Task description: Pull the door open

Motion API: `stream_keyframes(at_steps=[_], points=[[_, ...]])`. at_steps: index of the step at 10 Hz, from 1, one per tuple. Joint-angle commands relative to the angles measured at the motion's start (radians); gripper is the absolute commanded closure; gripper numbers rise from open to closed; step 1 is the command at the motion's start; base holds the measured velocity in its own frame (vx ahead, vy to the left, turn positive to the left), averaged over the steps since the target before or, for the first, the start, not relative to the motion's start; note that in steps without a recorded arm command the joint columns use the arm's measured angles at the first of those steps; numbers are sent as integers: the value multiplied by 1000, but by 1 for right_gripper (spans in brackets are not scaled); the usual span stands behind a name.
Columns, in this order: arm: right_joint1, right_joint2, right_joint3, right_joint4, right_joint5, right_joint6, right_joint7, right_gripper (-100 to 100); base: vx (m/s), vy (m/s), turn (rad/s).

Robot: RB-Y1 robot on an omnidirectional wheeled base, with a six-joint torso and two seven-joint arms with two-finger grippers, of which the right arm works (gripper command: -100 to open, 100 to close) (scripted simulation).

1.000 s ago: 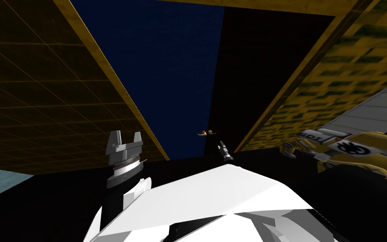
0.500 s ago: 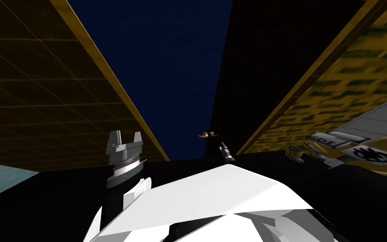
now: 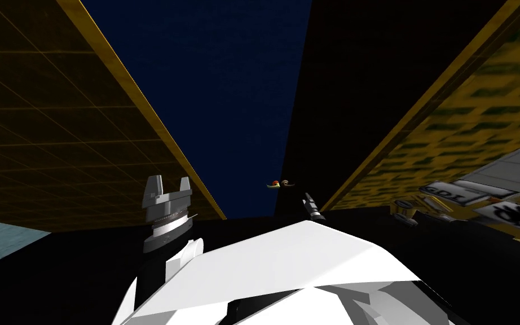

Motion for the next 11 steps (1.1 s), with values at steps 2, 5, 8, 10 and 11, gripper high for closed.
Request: stream_keyframes(at_steps=[2,5,8,10,11], points=[[-31,20,-9,28,-5,-6,17,-100,173,-159,128],[-79,63,28,11,13,-11,21,-100,175,-11,155],[-53,54,15,-7,7,0,25,100,14,10,1],[-53,54,15,-7,7,0,25,100,-21,-10,16],[-53,54,15,-7,7,0,25,100,-6,0,-1]])
